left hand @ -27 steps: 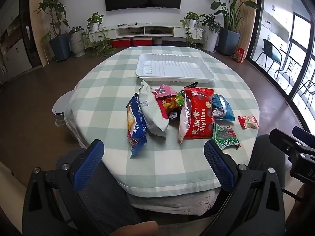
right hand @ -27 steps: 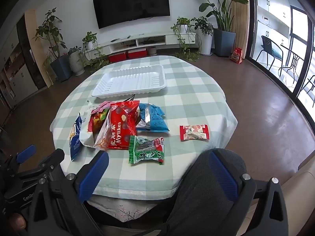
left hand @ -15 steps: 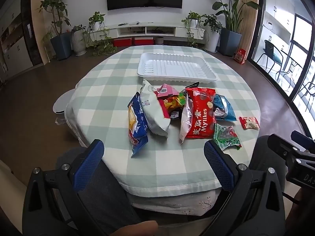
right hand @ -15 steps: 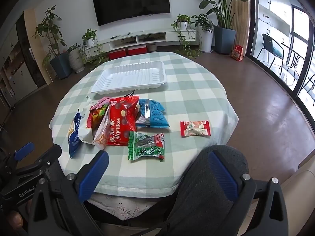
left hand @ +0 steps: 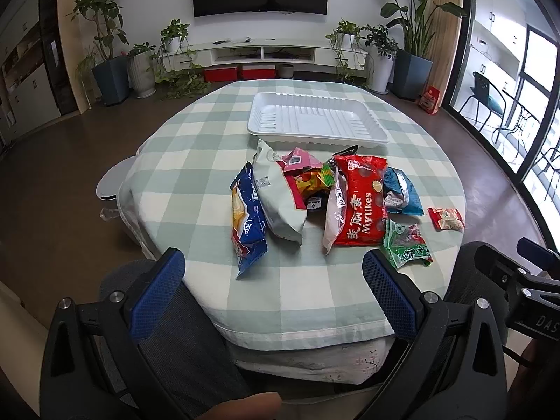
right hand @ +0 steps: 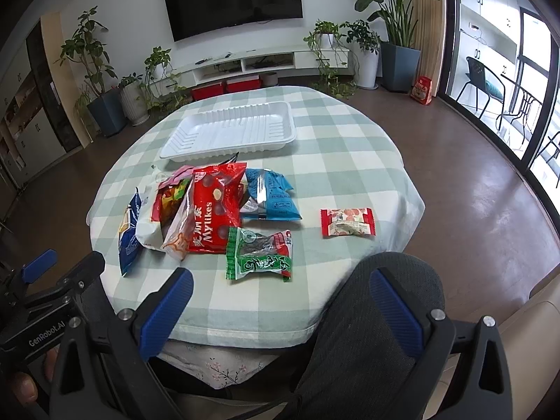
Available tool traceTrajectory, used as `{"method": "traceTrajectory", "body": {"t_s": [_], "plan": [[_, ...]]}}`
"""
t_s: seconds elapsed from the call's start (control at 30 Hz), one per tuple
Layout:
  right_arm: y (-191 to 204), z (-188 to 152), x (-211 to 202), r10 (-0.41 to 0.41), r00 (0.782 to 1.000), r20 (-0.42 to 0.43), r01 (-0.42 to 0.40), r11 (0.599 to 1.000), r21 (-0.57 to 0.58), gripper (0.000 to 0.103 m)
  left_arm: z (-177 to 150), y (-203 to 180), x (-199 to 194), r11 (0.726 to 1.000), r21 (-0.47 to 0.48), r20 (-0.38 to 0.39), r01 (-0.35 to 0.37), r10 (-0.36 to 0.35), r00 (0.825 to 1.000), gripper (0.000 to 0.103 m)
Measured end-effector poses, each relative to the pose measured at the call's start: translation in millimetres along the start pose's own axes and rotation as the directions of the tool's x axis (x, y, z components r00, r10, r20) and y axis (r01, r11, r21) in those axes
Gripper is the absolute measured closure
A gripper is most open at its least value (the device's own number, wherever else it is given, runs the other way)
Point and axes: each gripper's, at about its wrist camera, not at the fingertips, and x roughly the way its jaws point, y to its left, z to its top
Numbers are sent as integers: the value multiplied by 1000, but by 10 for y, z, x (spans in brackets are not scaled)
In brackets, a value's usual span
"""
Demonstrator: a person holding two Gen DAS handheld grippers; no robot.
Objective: Organize snacks
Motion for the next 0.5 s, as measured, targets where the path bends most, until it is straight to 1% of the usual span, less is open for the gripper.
{"method": "traceTrajectory", "body": {"t_s": [0.5], "plan": [[-3,-8,10,1,1000,-1,-1,1000,1,0,4,6,-3,1000,-1,-1,-1,1,1000,0]]}}
